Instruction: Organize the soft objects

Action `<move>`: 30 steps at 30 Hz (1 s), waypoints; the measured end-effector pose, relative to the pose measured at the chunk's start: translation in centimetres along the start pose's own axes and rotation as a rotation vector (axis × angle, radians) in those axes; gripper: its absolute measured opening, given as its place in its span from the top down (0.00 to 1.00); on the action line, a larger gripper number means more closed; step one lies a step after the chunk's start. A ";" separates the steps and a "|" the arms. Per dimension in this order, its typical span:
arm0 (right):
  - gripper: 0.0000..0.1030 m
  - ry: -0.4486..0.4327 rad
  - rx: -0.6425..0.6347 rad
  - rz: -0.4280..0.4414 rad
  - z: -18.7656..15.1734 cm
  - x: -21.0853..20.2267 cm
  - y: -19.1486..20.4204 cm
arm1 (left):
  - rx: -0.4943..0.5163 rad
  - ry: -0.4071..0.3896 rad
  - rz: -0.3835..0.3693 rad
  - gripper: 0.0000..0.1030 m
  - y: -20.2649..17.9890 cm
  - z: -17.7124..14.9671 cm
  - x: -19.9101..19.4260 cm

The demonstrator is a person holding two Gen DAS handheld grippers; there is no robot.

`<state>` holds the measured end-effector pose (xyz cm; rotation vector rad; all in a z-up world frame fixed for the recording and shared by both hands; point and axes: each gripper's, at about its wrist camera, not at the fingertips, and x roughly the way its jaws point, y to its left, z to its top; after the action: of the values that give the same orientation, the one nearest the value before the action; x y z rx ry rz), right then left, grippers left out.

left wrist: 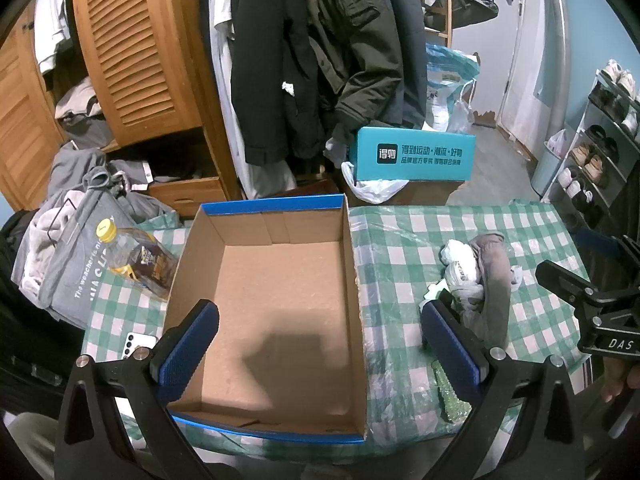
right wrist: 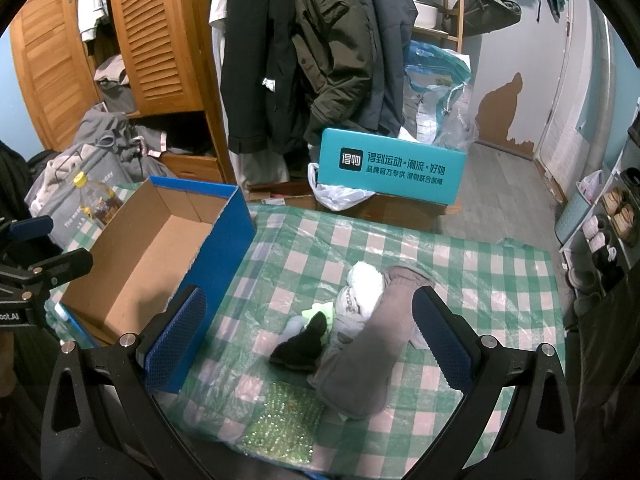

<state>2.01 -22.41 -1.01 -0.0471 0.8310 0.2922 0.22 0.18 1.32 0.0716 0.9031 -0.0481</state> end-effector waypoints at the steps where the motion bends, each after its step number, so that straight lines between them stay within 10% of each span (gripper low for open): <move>1: 0.02 0.000 0.000 0.000 0.0 0.0 0.0 | -0.001 0.000 -0.002 0.01 0.0 -0.1 0.0; 30: 0.02 0.001 0.000 0.000 0.0 0.1 -0.1 | -0.004 -0.006 -0.001 0.01 -0.2 0.3 -0.3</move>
<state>2.06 -22.53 -1.10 -0.0473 0.8315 0.2922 0.22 -0.06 1.75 0.0672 0.8968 -0.0476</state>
